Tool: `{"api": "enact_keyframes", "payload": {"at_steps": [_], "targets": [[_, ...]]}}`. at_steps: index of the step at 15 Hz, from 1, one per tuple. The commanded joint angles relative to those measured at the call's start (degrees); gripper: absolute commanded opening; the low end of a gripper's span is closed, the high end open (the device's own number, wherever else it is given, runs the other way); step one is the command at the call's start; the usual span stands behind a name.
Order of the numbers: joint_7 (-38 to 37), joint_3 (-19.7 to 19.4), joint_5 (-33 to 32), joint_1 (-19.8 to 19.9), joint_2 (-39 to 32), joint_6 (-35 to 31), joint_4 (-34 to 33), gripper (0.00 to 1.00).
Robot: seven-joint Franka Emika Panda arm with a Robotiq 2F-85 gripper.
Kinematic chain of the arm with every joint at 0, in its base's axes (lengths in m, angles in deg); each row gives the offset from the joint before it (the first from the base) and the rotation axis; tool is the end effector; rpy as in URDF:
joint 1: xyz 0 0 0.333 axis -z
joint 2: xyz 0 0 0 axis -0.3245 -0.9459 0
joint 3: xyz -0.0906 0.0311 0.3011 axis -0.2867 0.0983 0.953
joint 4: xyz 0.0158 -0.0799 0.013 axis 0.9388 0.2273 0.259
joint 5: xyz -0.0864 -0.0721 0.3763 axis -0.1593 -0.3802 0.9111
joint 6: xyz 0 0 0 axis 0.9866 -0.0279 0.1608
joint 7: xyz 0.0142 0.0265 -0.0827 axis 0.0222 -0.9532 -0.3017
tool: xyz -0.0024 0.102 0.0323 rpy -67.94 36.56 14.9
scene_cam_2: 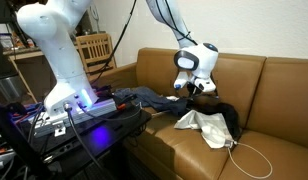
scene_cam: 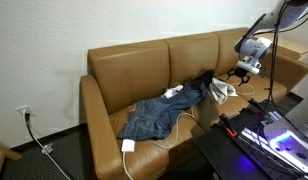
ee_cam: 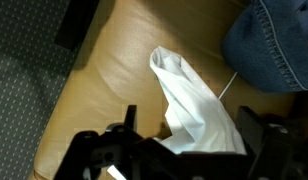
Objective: Take the cloth and put it on the shoulder of the couch
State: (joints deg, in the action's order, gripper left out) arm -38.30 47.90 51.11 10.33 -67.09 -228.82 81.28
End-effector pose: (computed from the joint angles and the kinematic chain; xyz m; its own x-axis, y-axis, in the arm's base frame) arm 0.4243 -0.3721 0.0262 0.4210 -0.8740 -0.2427 -0.9070 -0.4085 -0.1024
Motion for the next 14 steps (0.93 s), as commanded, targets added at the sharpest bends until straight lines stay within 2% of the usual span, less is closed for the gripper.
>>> {"api": "enact_keyframes", "payload": {"at_steps": [1, 5, 6, 8, 12, 13, 14], "targets": [[0.9, 4.3, 4.0, 2.5, -4.2, -8.8, -1.9, 1.00], [2.2, 10.8, 8.7, 3.1, -8.3, -20.9, -3.5, 1.00], [0.7, 11.3, 8.9, 2.4, -9.6, -23.7, -4.2, 1.00], [-2.4, 9.7, 7.0, 0.5, -11.5, -26.7, -4.9, 1.00], [-10.6, 3.3, 3.3, -4.8, -13.6, -29.8, -4.3, 1.00], [-8.9, 6.2, 2.7, -2.0, -12.1, -28.3, -3.5, 1.00], [-10.3, 5.0, 2.1, -2.9, -12.5, -28.7, -3.5, 1.00]]}}
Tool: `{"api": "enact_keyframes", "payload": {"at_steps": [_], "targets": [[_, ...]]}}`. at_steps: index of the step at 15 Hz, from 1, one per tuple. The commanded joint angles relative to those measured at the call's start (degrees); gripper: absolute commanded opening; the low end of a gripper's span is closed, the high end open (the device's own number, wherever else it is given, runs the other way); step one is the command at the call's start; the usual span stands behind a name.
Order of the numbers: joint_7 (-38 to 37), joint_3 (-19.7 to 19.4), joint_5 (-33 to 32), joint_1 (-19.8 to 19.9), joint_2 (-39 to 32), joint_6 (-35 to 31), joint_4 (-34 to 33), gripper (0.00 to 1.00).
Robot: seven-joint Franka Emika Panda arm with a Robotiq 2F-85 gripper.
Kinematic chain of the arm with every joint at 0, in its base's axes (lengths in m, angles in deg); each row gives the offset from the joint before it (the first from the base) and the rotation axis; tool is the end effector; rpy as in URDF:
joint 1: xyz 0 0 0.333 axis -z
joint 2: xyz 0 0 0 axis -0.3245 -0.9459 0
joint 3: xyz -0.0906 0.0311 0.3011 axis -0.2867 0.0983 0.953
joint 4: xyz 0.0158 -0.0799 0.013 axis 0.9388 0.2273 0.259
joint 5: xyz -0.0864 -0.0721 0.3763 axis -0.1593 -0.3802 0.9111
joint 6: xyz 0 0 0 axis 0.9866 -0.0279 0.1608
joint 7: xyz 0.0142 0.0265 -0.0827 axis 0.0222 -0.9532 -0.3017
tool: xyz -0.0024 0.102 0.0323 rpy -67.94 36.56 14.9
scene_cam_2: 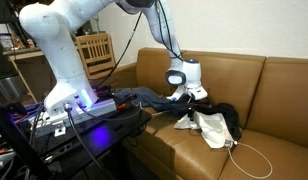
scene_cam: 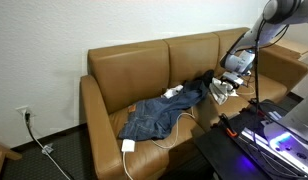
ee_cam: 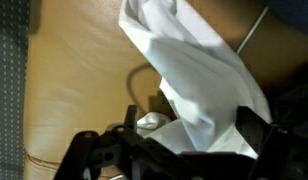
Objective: Take the cloth and put it on the shoulder of the couch
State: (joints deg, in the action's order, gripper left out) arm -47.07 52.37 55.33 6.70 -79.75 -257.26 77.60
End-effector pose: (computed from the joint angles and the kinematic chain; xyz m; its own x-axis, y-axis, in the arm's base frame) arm 0.4470 -0.3388 -0.0487 0.2953 -0.9524 0.0756 -0.9521 -0.2999 -0.0600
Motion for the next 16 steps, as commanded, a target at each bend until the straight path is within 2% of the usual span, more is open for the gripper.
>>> {"api": "enact_keyframes", "payload": {"at_steps": [1, 2, 4, 12, 14, 16], "targets": [[-2.2, 0.0, -2.4, 0.3, -0.1, -0.5, 0.2, 0.75], [-2.3, 0.6, -2.7, 0.7, -0.3, -0.7, -0.1, 0.74], [-3.2, 0.8, -3.8, 0.9, -0.5, -0.4, -0.3, 0.61], [-4.8, 1.4, -6.4, 2.8, -0.5, -0.2, -0.8, 0.04], [-4.9, 1.5, -6.9, 3.3, -0.4, -0.1, -0.8, 0.00], [-4.7, 1.9, -7.1, 4.1, -0.2, 0.1, -0.8, 0.02]]}}
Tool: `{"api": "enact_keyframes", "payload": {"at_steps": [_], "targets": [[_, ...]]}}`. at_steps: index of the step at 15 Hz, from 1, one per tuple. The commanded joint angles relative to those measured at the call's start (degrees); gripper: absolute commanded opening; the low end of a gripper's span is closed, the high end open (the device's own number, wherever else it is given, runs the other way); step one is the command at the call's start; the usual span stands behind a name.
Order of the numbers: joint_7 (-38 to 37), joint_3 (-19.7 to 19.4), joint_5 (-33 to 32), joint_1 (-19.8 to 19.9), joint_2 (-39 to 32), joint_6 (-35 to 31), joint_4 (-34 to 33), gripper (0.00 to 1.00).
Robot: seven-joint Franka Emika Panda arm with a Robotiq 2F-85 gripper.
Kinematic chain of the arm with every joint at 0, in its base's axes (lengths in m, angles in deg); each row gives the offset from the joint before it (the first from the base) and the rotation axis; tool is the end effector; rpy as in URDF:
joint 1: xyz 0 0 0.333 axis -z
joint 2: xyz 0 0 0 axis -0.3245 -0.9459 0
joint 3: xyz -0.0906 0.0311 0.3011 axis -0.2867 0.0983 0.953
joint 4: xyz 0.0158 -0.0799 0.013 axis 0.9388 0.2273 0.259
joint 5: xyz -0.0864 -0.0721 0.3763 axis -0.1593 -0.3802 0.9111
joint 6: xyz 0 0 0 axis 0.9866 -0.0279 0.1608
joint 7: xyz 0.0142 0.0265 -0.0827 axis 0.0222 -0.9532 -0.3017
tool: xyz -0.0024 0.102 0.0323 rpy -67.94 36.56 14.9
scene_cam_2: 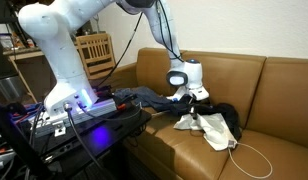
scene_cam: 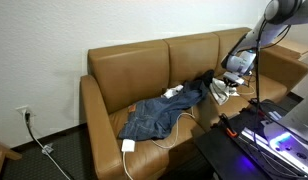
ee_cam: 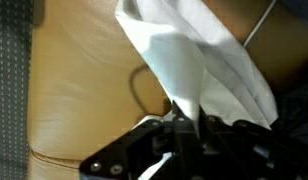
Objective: Take the cloth and put it on the shoulder of the couch
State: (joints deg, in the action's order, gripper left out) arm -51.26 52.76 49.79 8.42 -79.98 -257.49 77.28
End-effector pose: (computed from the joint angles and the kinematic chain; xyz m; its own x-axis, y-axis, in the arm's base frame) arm 0.4463 -0.3467 -0.0496 0.2911 -0.9534 0.0794 -0.9540 -0.2955 -0.0509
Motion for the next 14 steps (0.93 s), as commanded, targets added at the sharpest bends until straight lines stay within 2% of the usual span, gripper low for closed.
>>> {"api": "enact_keyframes", "payload": {"at_steps": [1, 2, 4, 8, 10, 14], "targets": [[-0.3, 1.9, -1.6, 3.1, 0.4, 0.6, -0.2, 0.02], [0.3, 2.9, -1.6, 4.2, 1.2, 1.2, 0.2, 0.02], [3.8, 8.5, -0.7, 10.0, 6.1, 2.5, 3.4, 0.02], [14.9, 24.6, 0.5, 24.6, 16.6, -3.6, 12.8, 0.02], [21.9, 33.2, 1.5, 32.2, 21.2, -4.5, 17.5, 0.02], [29.8, 50.1, -1.4, 46.8, 29.1, -3.3, 28.7, 0.02]]}}
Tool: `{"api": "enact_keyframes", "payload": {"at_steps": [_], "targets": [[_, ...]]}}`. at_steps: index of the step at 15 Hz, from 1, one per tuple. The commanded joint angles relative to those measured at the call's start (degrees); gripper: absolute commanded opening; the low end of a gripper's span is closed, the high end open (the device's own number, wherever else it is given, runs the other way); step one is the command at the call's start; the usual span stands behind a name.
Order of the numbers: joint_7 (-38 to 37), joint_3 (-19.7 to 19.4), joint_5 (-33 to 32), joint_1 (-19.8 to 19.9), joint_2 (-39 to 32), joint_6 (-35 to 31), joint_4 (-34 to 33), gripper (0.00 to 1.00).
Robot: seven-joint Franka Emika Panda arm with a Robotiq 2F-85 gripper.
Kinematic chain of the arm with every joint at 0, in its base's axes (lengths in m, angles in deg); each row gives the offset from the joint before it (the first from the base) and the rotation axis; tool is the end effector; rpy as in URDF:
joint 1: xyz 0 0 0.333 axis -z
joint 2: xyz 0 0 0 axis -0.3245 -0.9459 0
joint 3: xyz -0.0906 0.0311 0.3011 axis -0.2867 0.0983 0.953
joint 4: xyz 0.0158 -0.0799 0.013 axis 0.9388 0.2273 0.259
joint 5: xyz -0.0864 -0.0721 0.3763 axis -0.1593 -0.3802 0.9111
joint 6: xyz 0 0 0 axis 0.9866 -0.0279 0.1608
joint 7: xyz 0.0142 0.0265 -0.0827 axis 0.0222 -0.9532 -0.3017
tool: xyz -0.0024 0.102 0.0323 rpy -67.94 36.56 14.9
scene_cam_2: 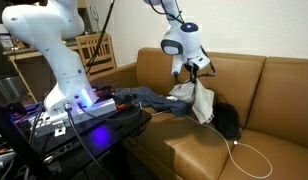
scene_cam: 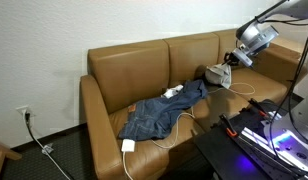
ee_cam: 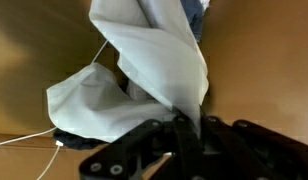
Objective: Take the cloth and put it on the shoulder of the couch
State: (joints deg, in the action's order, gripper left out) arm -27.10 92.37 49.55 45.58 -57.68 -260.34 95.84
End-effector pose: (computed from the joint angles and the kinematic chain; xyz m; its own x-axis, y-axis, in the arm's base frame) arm 0.4647 -0.3161 0.1274 0.4838 -0.8669 0.1199 -0.7455 -0.4800 -0.4624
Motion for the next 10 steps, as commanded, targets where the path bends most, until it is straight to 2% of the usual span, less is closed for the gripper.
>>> {"api": "enact_keyframes", "payload": {"at_steps": [1, 2, 3, 4, 7, 8, 10], "targets": [[7.3, 15.0, -1.9, 13.4, 8.2, -0.7, 13.2, 0.02], [11.1, 19.4, 0.3, 16.8, 9.9, 0.1, 15.8, 0.02], [3.6, 13.1, -4.0, 11.1, 4.8, -0.4, 9.3, 0.02], [3.3, 15.3, -4.7, 13.0, 5.8, -0.4, 11.1, 0.10], [1.2, 14.2, -6.4, 12.4, 5.4, -0.3, 10.7, 0.10], [1.1, 13.9, -6.6, 12.3, 5.1, -0.3, 10.5, 0.02], [1.0, 12.4, -10.7, 10.3, 5.2, 1.4, 10.5, 0.02]]}}
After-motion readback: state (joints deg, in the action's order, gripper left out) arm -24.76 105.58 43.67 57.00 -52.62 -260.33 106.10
